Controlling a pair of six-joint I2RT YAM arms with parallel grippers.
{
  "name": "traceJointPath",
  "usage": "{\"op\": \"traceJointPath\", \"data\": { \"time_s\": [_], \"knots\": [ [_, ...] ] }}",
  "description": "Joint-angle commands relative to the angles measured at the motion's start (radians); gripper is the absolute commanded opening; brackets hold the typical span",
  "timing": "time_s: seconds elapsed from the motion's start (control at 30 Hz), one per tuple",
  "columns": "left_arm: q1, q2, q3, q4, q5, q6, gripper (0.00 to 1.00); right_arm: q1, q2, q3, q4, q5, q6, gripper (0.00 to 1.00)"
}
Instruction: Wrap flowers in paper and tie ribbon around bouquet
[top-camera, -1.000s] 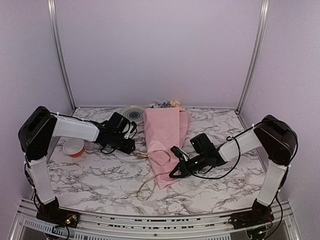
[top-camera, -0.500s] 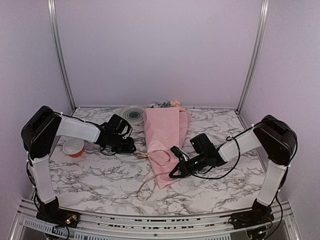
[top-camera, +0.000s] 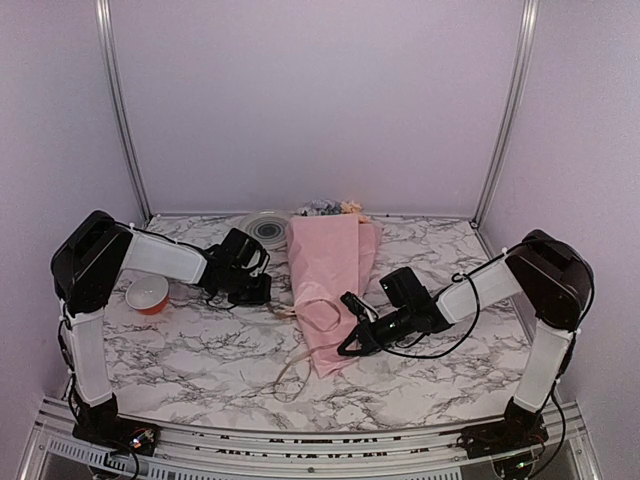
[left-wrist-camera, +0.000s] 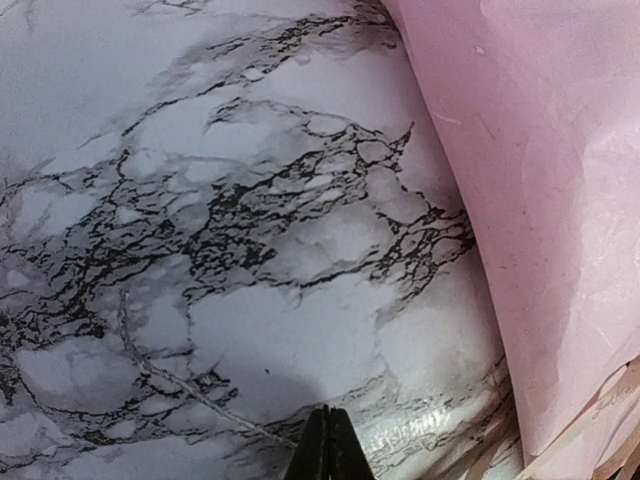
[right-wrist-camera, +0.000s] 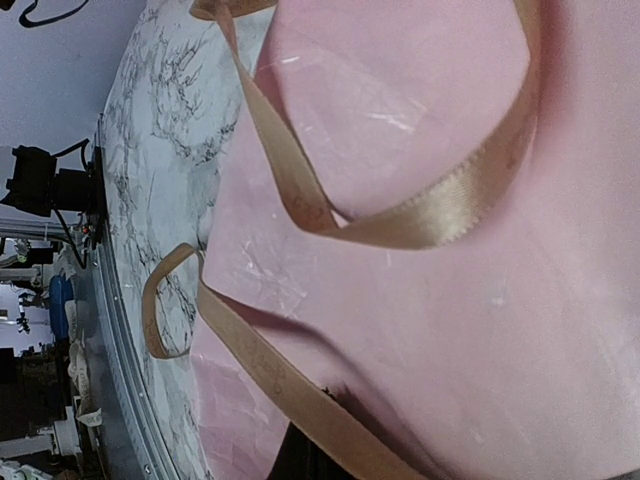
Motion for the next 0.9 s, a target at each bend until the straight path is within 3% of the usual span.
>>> {"op": "traceJointPath", "data": {
  "time_s": [0.0,0.23,0.4,0.63,0.87],
  "knots": [
    [-0.01,-0.006,-0.008,-0.029,0.03,0.022,0.0,-0.009,0.04,0.004,-0.037,0.063,-0.008,0.0],
    [-0.05,-0.184,0.022,-0.005,-0.02,0.105,0.0,-0.009,0.058,0.009,-0.042,0.063,-0.007,0.0],
    [-0.245,-0.297,0.14,-0.052,-0.012,0.305,0.0,-0.01,0.073,0.016,-0.043,0.068,-0.003,0.0],
    [-0.488,-0.419,0.141,-0.042,0.24,0.572,0.0,-0.016,0.098,0.035,-0.049,0.064,0.009,0.0],
    [-0.5,-0.409,0.096,-0.097,0.407,0.622,0.0,-0.019,0.103,0.046,-0.058,0.069,0.018,0.0]
  ]
}}
